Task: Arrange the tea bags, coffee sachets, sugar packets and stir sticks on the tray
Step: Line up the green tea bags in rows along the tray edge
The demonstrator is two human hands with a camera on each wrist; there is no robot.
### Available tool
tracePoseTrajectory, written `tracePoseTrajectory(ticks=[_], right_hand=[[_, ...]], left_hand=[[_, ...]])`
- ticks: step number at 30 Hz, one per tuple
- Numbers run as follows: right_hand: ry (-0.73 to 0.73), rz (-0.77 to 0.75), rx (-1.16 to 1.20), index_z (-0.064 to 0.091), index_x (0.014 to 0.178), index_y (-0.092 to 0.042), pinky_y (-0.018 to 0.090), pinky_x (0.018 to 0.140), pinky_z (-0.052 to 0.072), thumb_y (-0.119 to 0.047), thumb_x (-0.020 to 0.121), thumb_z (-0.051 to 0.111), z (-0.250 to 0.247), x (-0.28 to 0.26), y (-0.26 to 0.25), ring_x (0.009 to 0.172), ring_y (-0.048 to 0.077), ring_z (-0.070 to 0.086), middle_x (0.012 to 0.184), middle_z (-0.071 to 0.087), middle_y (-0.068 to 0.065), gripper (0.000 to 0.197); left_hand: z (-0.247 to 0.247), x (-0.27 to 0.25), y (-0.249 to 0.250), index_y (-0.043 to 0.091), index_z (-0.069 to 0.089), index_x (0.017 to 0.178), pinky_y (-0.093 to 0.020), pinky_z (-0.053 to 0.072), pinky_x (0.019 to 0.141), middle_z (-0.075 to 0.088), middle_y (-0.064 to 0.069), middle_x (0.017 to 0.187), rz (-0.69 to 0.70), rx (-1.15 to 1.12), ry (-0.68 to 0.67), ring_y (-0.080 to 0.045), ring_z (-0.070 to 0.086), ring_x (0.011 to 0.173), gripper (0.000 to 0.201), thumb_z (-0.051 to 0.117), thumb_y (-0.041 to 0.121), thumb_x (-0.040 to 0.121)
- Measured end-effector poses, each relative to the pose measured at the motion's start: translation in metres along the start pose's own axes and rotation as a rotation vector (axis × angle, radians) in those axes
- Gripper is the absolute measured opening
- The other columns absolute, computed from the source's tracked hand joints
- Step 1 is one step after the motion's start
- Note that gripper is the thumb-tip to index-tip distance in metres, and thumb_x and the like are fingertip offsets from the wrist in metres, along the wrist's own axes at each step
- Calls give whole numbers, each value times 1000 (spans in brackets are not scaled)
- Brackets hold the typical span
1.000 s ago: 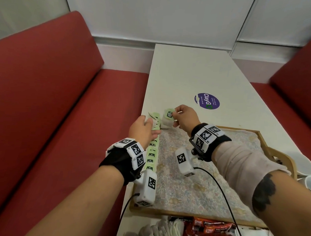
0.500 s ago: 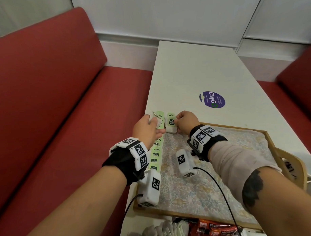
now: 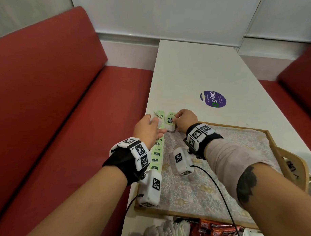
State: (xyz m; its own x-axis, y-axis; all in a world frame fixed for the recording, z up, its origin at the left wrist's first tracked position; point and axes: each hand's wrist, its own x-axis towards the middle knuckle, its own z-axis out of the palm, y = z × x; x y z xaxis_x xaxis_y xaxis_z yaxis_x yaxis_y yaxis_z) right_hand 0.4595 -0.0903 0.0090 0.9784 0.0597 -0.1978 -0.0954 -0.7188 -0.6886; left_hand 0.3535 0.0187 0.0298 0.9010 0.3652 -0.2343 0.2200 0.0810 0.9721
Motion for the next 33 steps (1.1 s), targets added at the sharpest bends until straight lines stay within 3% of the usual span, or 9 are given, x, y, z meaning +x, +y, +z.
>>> tracePoseTrajectory(ticks=[4, 10, 13, 16, 19, 21, 23, 29, 33], right_hand=[[-7, -24, -50, 48, 66, -25, 32, 80, 51, -17, 88, 62, -1, 3, 0, 92, 27, 65, 99, 70, 9, 27], [-24, -48, -162, 47, 64, -22, 31, 79, 49, -15, 90, 58, -5, 3, -5, 97, 29, 65, 104, 70, 13, 29], [6, -50, -153, 53, 80, -18, 28, 75, 42, -19, 89, 61, -6, 0, -5, 100, 27, 62, 106, 67, 9, 12], [42, -100, -61, 59, 95, -14, 29, 75, 41, -25, 93, 56, -8, -4, -4, 89, 24, 58, 97, 64, 5, 13], [-52, -212, 109, 63, 90, -14, 35, 75, 48, -34, 98, 44, -15, -14, -8, 72, 20, 58, 77, 62, -1, 29], [-143, -250, 195, 64, 84, -17, 27, 62, 43, -41, 100, 37, -21, -24, -12, 60, 14, 53, 72, 60, -3, 40], [-231, -265, 233, 64, 85, -16, 23, 58, 38, -46, 100, 34, -26, -33, -16, 59, 13, 52, 75, 61, -3, 45], [-397, -227, 347, 59, 75, -17, 23, 59, 39, -28, 92, 60, -31, -42, -19, 66, 13, 51, 72, 59, -5, 20], [-395, -234, 361, 54, 69, -17, 23, 59, 41, -17, 89, 64, -33, -41, -19, 65, 12, 53, 70, 58, -2, 23]], left_hand=[[0, 0, 0, -1, 45, 128, -16, 55, 58, 56, -19, 125, 2, 1, -3, -2, 68, 61, 32, 36, 16, 102], [0, -1, 1, -5, 48, 117, -19, 55, 60, 53, -26, 126, 27, 23, -8, 0, 67, 59, 29, 36, 15, 101], [0, -1, 2, 3, 52, 102, -20, 55, 60, 56, -26, 122, 55, 60, 2, -1, 66, 60, 18, 38, 14, 100], [1, -2, 4, 8, 53, 95, -20, 53, 56, 58, -23, 109, 78, 87, 12, -7, 62, 65, 13, 42, 12, 99], [1, -2, 4, 8, 51, 93, -17, 50, 54, 55, -15, 95, 72, 82, -2, -8, 59, 65, 12, 41, 9, 99], [1, -3, 4, 7, 49, 91, -19, 52, 61, 57, -12, 97, 73, 92, -8, -9, 61, 69, 13, 41, 10, 100], [1, -5, 4, 13, 51, 87, -23, 55, 65, 60, -11, 99, 80, 90, -3, -12, 63, 72, 16, 42, 11, 100], [1, -6, 4, 21, 48, 85, -28, 56, 67, 61, -10, 100, 99, 91, 25, -21, 65, 79, 16, 47, 11, 98], [2, -5, 3, 16, 49, 90, -30, 57, 69, 60, -14, 105, 85, 107, 51, -24, 66, 81, 8, 48, 13, 98]])
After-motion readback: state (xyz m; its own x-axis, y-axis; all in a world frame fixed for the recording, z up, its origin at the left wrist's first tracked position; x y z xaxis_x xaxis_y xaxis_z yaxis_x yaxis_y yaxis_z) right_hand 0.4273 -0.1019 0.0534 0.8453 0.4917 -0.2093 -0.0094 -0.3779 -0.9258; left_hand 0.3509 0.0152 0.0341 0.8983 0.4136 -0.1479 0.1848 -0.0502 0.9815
